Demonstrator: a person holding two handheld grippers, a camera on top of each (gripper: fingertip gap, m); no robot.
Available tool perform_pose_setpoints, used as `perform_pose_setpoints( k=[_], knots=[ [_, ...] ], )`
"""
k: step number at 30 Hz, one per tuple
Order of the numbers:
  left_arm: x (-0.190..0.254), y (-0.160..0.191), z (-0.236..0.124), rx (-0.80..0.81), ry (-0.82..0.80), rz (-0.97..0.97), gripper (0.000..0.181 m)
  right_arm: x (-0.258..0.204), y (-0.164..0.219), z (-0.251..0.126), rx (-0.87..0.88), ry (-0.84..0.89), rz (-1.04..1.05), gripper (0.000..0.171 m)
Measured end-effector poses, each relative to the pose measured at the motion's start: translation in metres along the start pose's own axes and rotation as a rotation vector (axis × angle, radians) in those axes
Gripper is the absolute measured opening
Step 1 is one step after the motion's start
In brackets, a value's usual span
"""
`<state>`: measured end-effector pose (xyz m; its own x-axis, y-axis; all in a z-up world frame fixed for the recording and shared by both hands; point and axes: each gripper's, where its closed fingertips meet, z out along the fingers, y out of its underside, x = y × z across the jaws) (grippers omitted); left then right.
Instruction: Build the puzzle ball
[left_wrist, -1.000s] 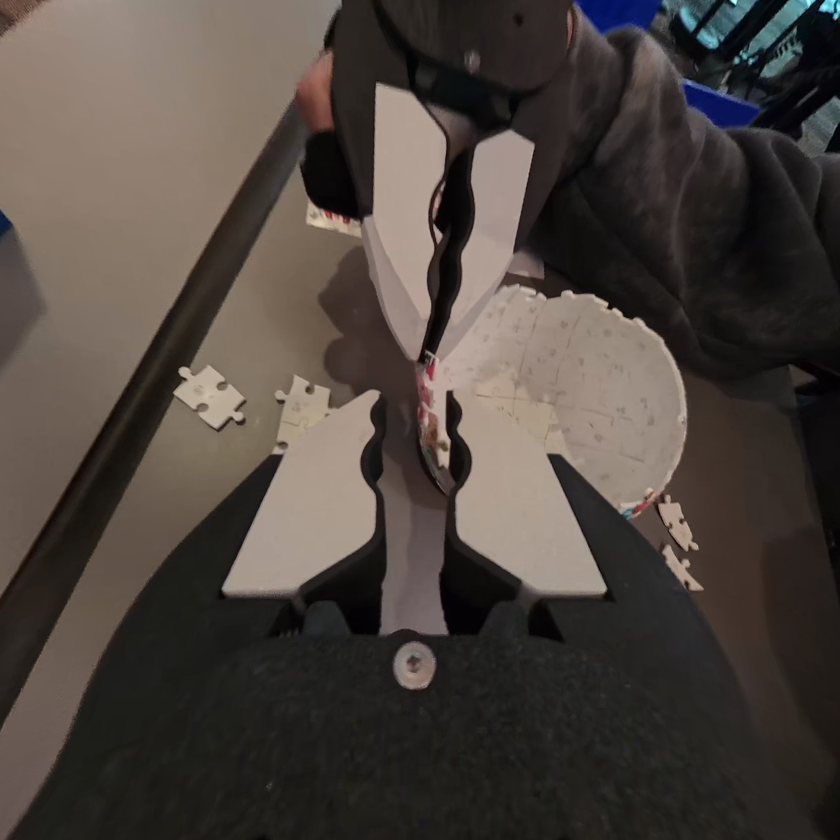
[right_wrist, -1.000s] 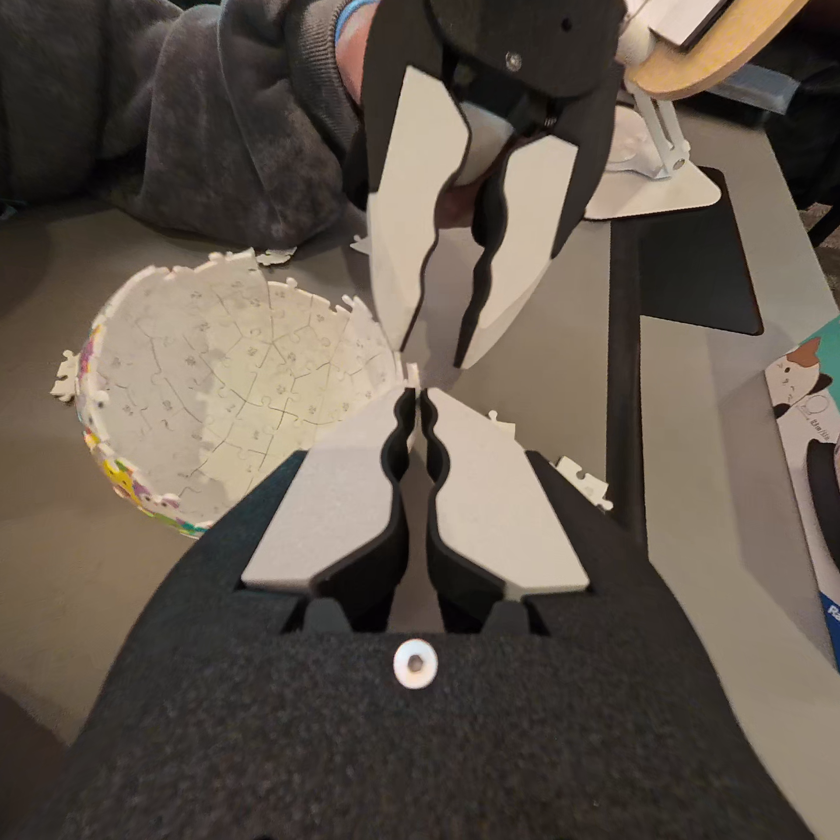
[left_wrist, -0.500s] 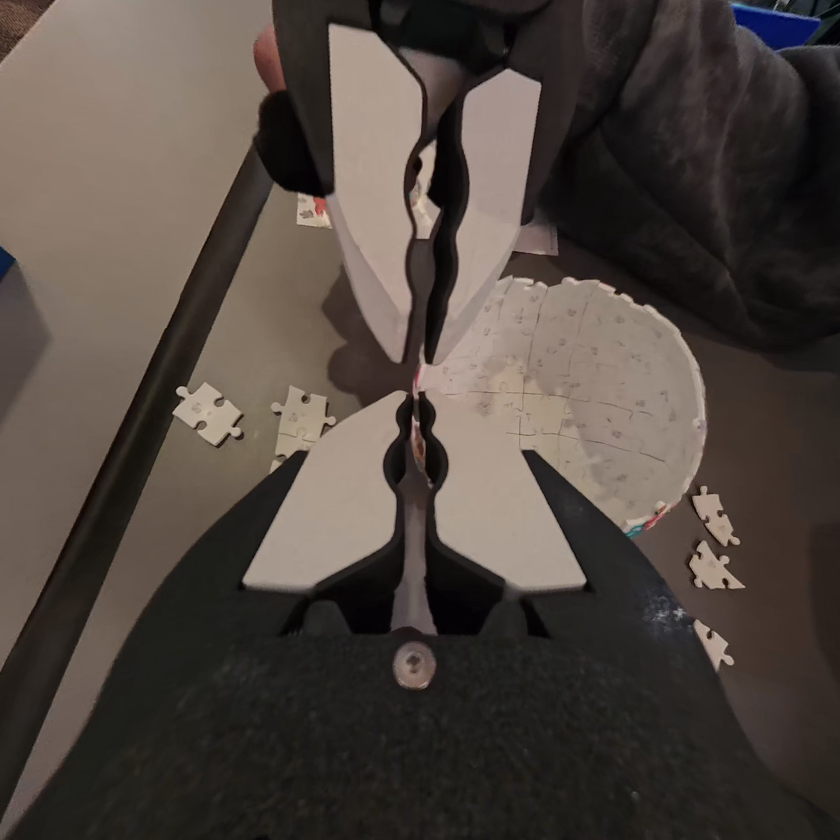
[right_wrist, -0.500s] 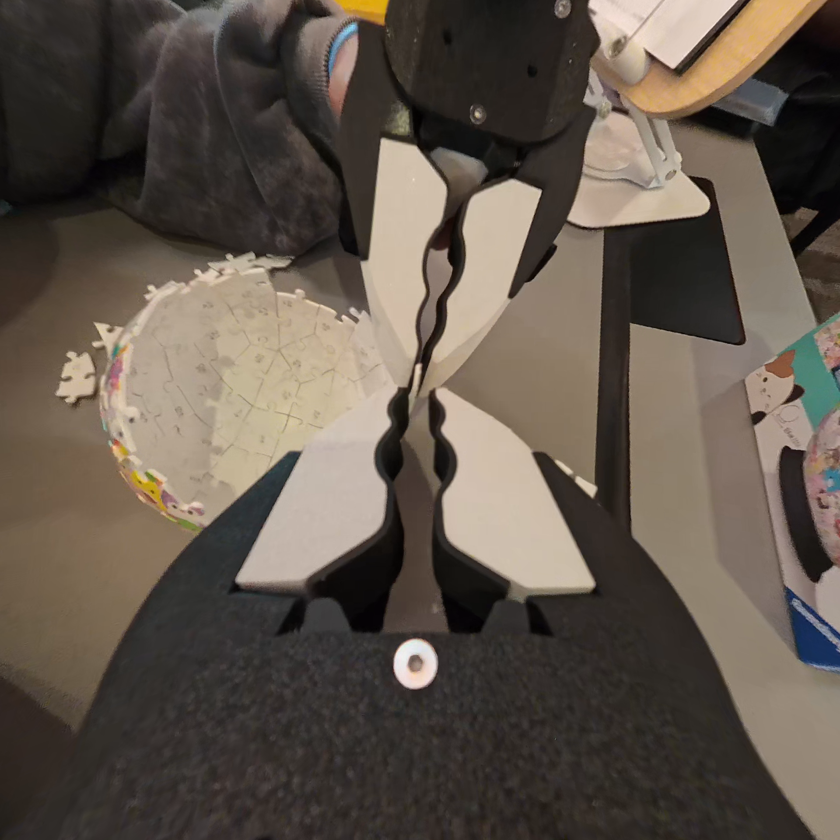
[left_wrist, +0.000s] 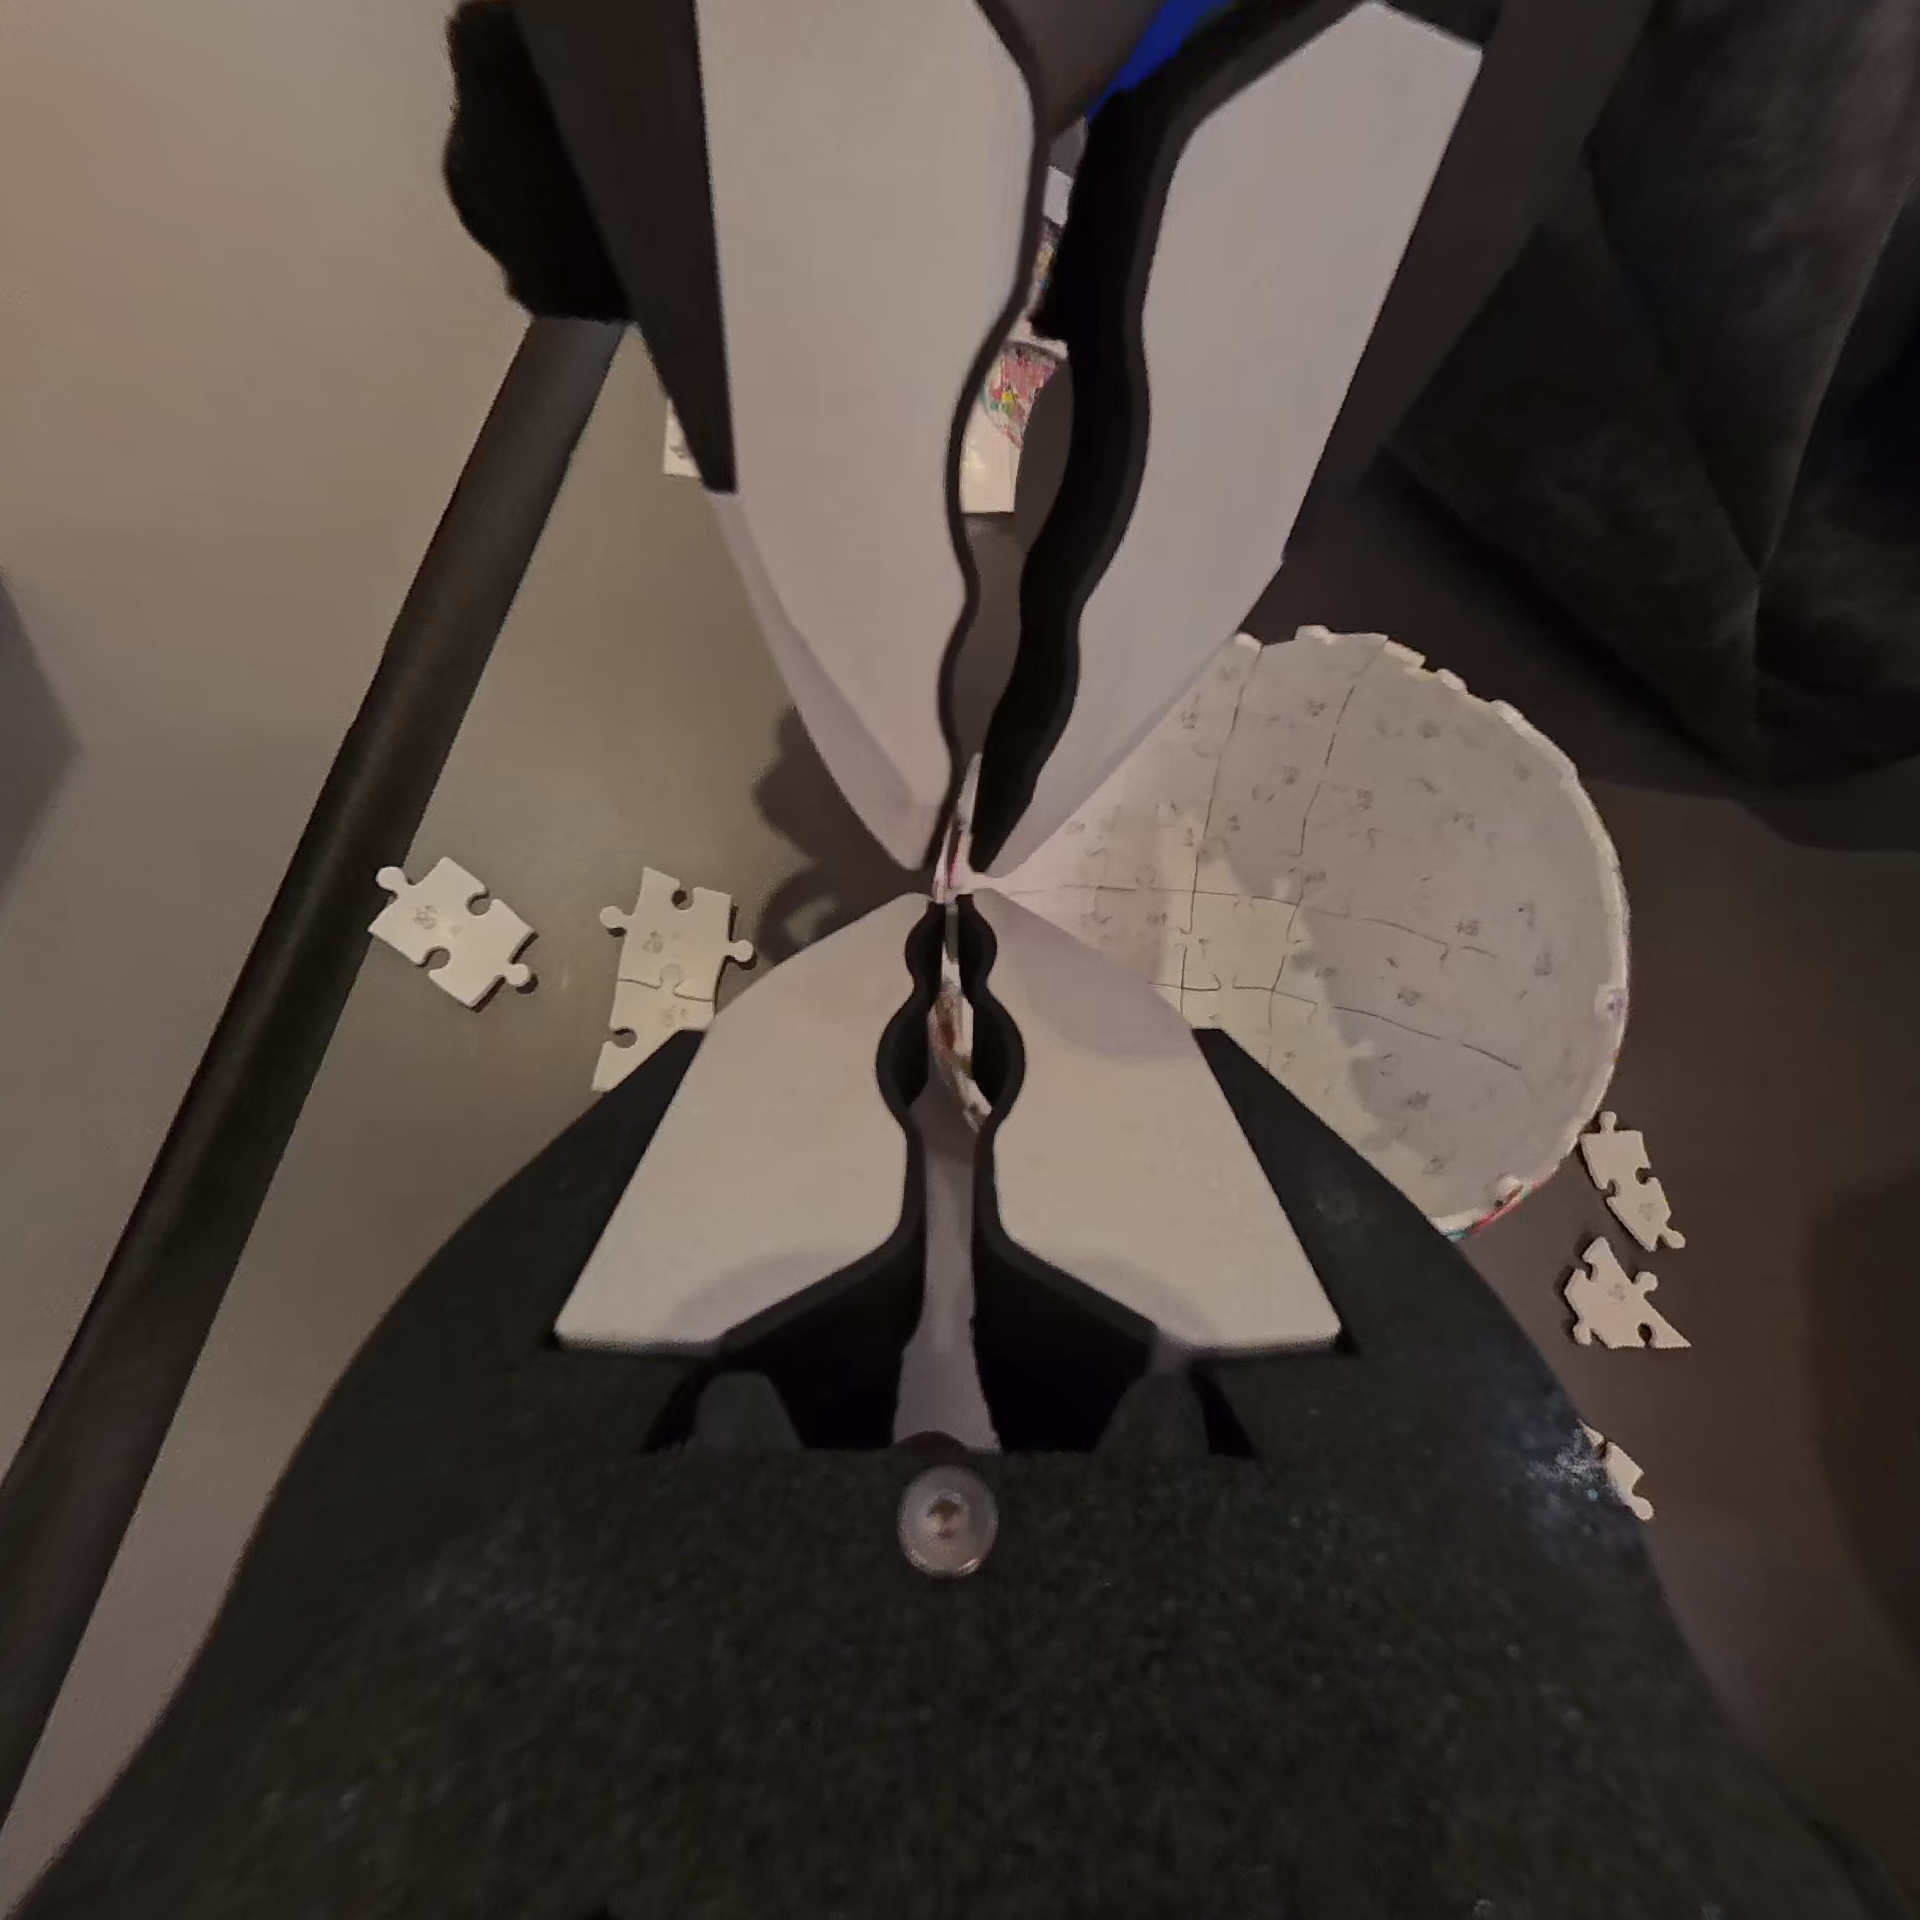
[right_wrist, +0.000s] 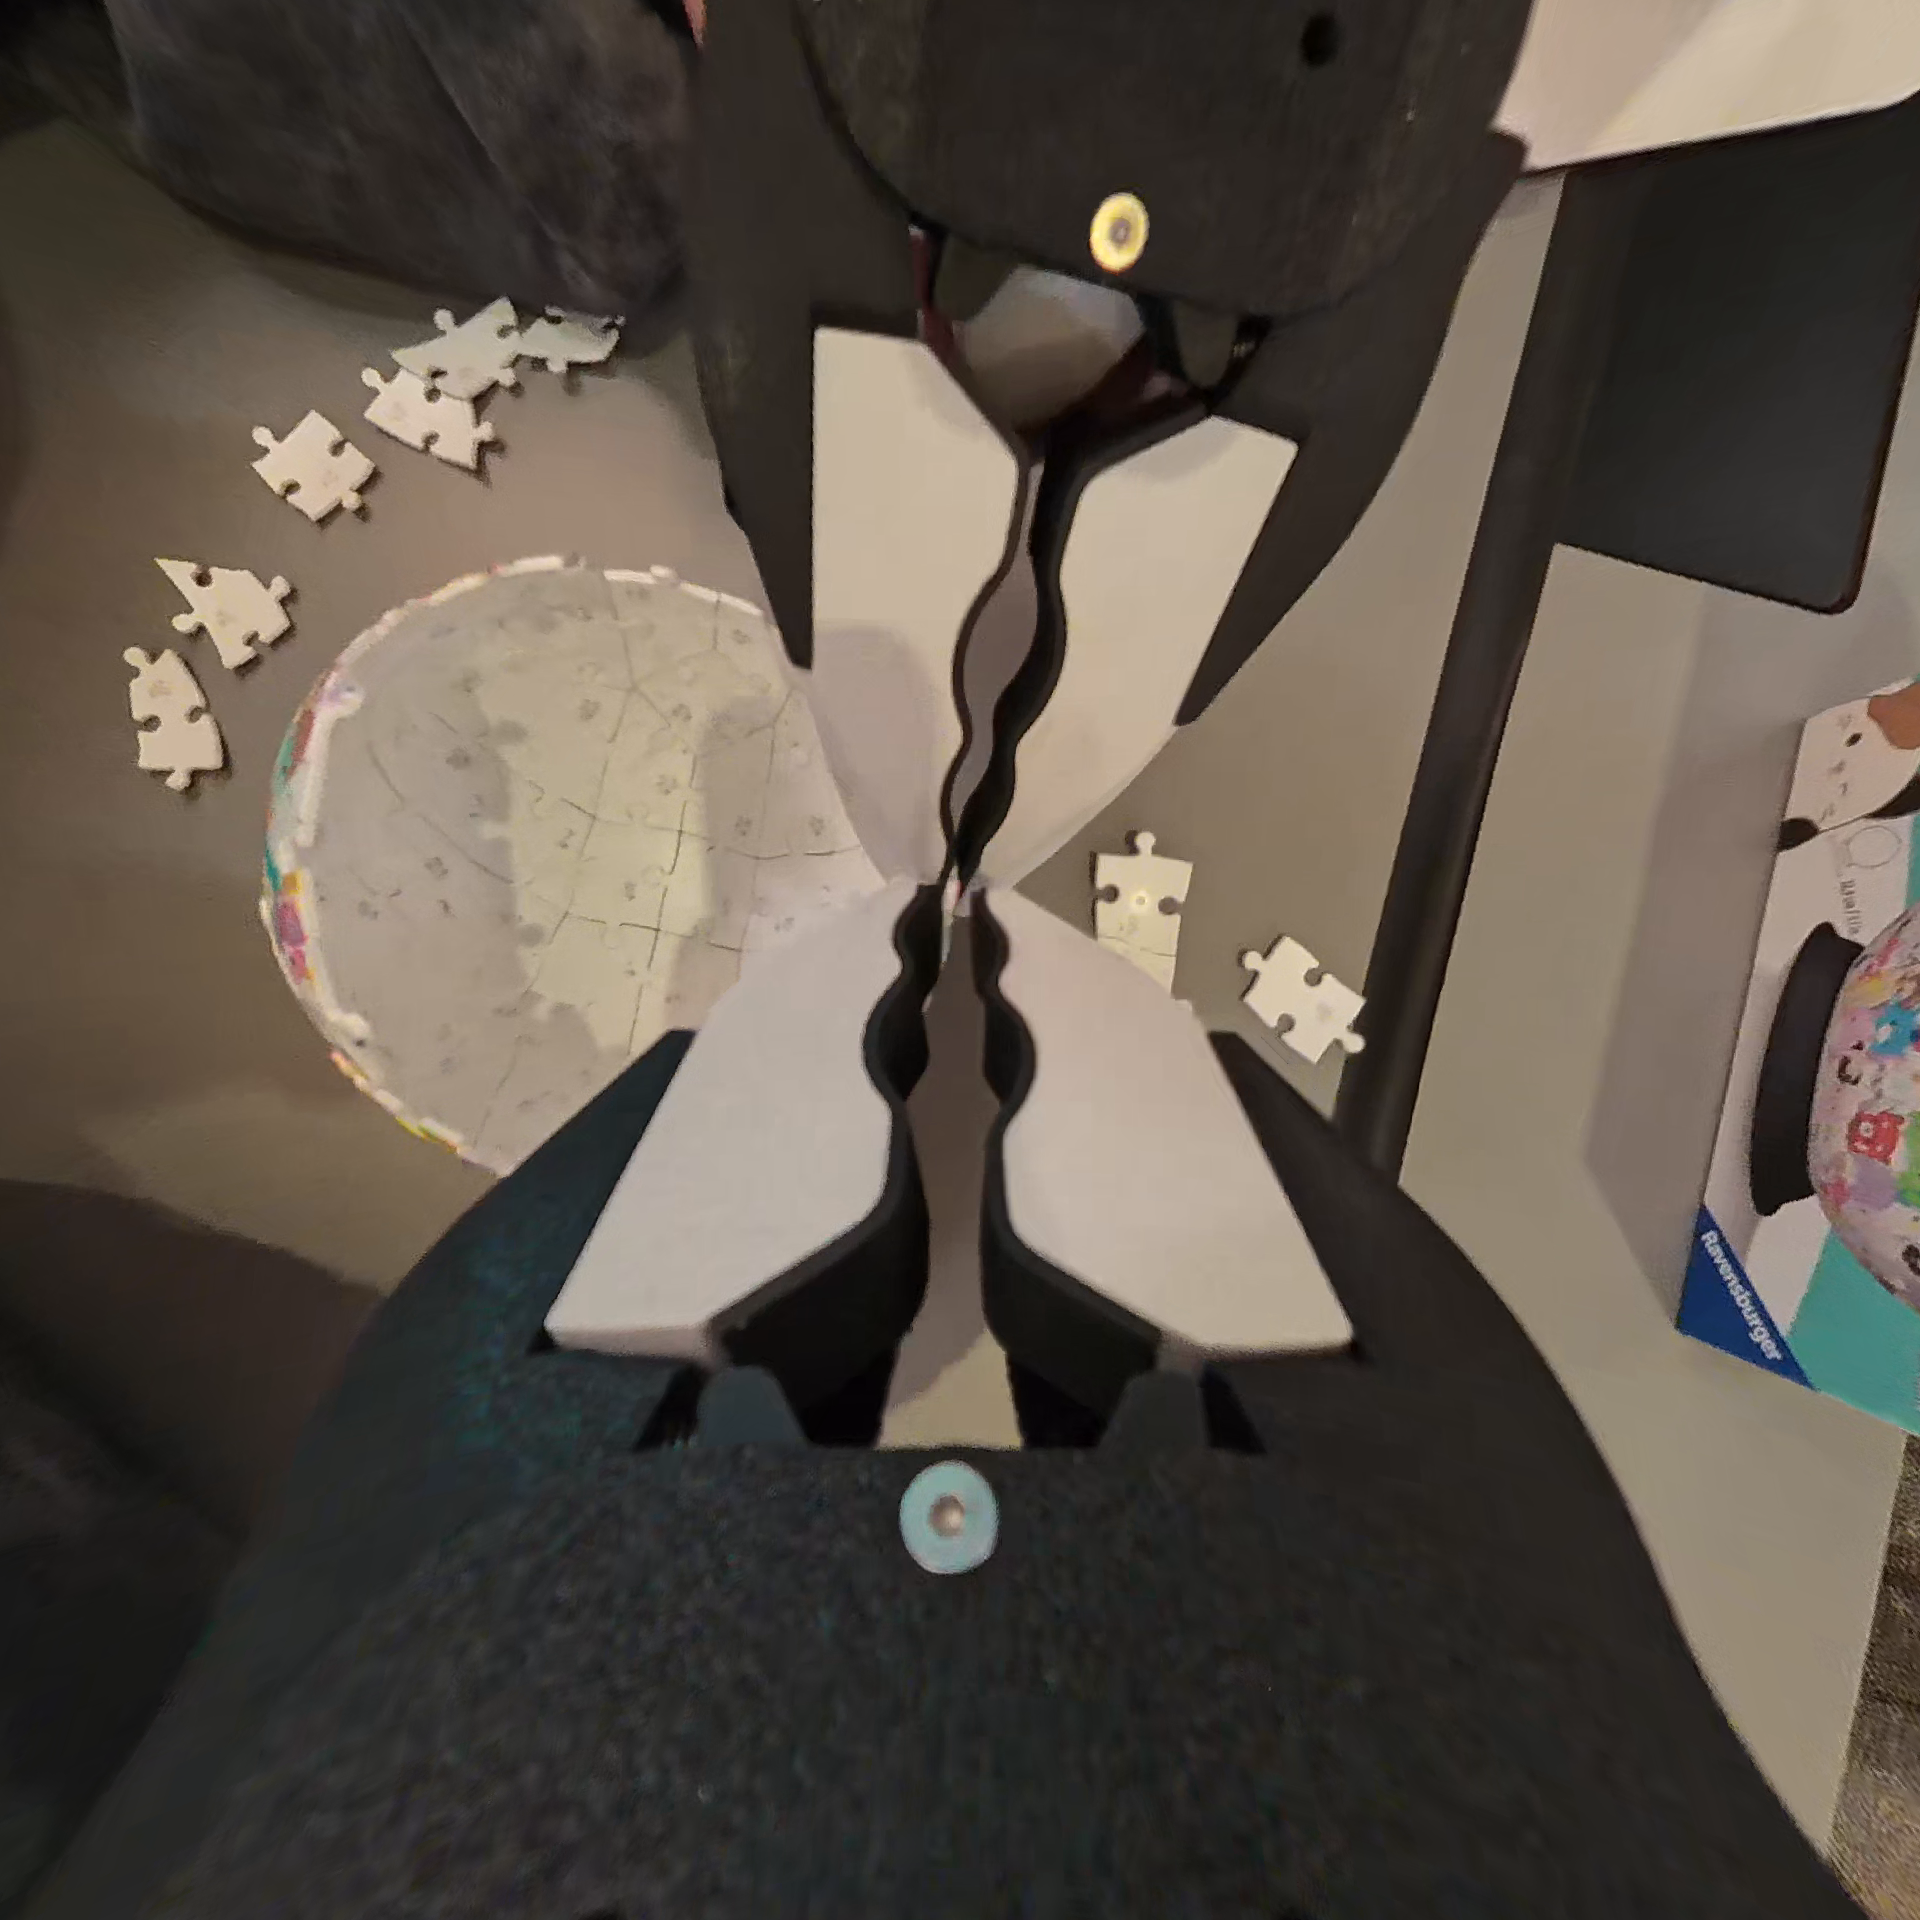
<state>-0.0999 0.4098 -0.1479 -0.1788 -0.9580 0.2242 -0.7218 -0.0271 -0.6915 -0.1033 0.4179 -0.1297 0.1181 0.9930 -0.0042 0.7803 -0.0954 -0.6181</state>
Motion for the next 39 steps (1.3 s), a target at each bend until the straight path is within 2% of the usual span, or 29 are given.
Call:
perform_pose_setpoints(
  k=[8, 11, 14, 18, 31, 39],
  knots=[
    [0.0, -0.001, -0.007, 0.027, 0.033, -0.036, 0.004, 0.004, 0.0, -0.002, -0.038, -0.001, -0.007, 0.002],
    [0.008, 0.001, -0.018, 0.027, 0.095, -0.076, 0.021, -0.002, 0.003, 0.0, -0.027, -0.017, -0.006, 0.002],
    [0.006, 0.008, -0.025, -0.011, 0.074, -0.084, 0.025, -0.002, 0.009, 0.004, -0.075, 0.049, -0.056, 0.002],
    [0.005, 0.011, -0.025, -0.029, 0.071, -0.094, 0.025, -0.002, -0.002, 0.003, -0.052, 0.096, -0.1, 0.002],
    [-0.002, 0.016, -0.004, -0.112, -0.018, -0.109, 0.024, 0.0, 0.007, 0.006, -0.049, 0.168, -0.069, 0.002],
    [-0.003, 0.011, -0.008, -0.104, -0.051, -0.115, 0.022, 0.001, 0.005, 0.008, -0.041, 0.19, -0.087, 0.002]
  ],
)
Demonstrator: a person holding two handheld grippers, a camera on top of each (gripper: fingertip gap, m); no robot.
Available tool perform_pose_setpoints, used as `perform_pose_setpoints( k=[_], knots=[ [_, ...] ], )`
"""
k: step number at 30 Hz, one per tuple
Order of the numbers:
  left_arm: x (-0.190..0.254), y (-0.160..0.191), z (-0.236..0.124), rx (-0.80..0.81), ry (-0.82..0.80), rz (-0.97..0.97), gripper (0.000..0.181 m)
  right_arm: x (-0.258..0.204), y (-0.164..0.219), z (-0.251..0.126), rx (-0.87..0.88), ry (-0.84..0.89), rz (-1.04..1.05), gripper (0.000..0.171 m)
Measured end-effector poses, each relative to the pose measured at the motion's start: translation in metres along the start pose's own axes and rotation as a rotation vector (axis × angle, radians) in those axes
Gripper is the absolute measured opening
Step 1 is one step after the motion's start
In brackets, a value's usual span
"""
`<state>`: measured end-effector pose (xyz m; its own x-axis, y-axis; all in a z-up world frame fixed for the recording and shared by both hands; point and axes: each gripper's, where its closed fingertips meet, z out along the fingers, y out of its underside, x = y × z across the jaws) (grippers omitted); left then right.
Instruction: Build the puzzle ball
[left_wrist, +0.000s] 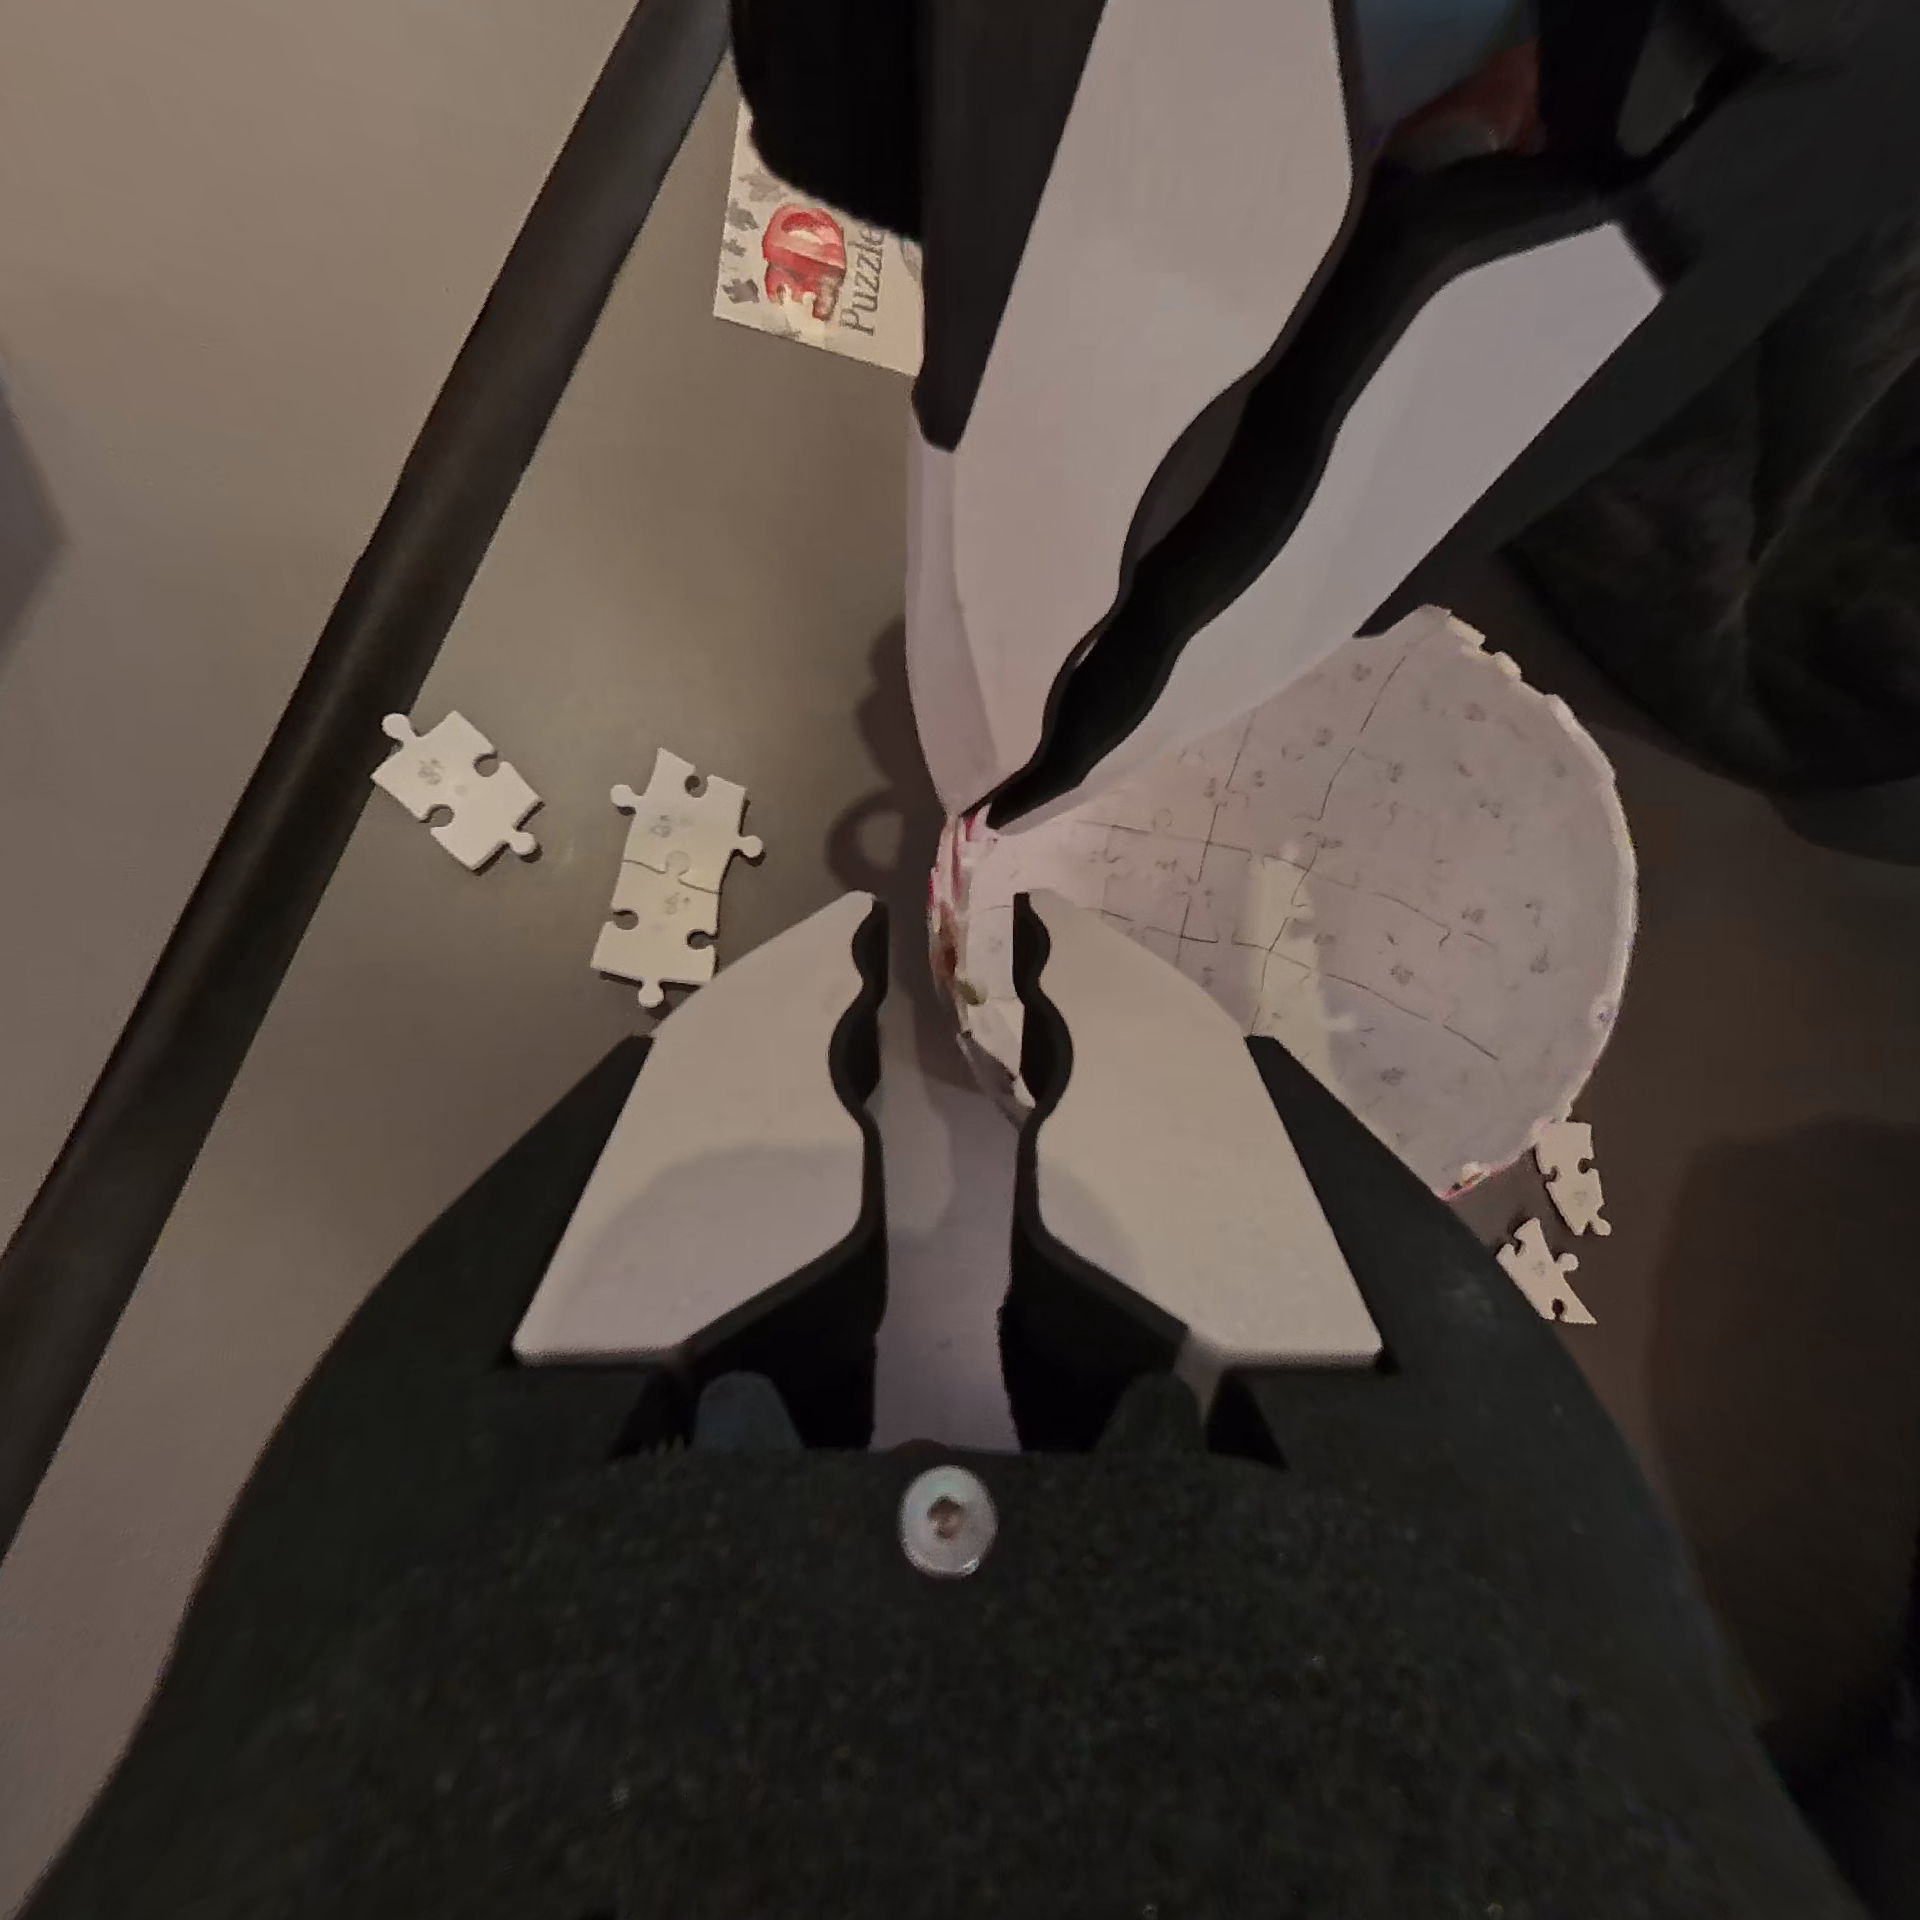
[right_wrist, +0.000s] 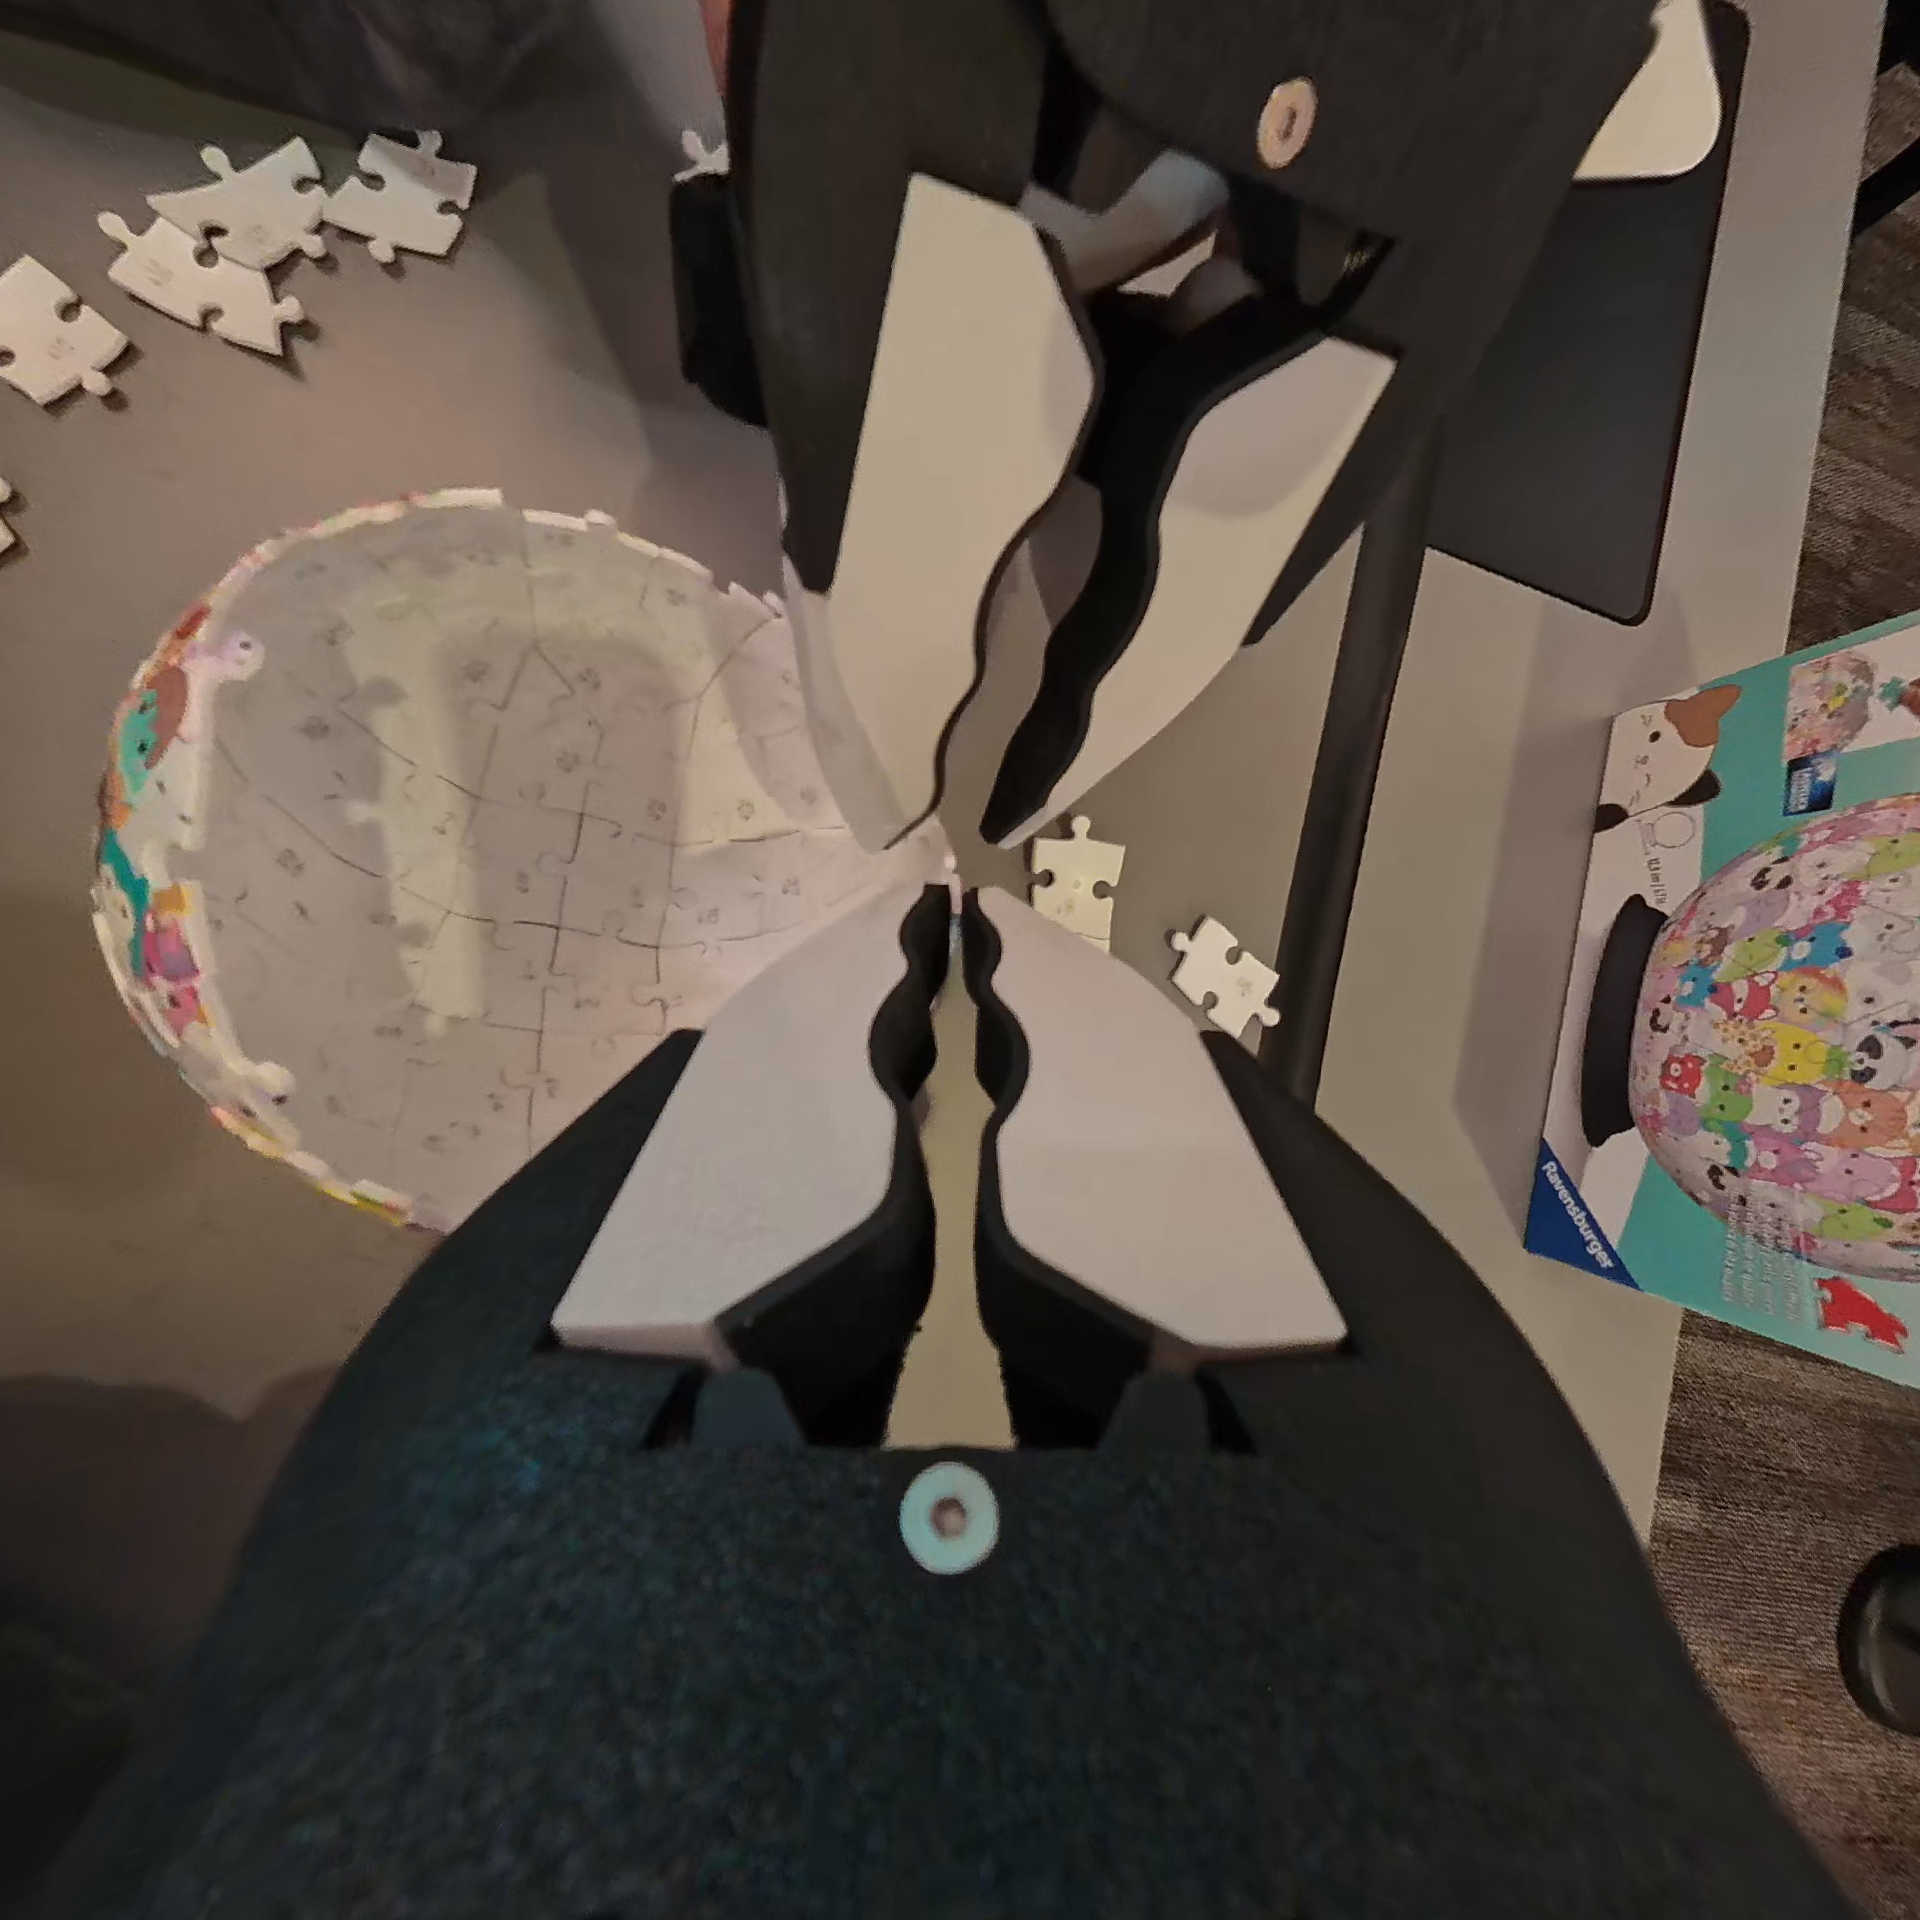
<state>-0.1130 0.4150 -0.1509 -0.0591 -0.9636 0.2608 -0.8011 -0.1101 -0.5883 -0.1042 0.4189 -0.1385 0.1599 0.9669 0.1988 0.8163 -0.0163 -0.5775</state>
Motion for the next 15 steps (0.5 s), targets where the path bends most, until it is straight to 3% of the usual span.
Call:
perform_pose_setpoints(
  k=[15],
  knots=[
    [0.0009, 0.0004, 0.0062, -0.03, -0.028, 0.03, 0.013, 0.0028, 0.0024, 0.0013, -0.008, 0.053, -0.089, 0.002]
  ],
)
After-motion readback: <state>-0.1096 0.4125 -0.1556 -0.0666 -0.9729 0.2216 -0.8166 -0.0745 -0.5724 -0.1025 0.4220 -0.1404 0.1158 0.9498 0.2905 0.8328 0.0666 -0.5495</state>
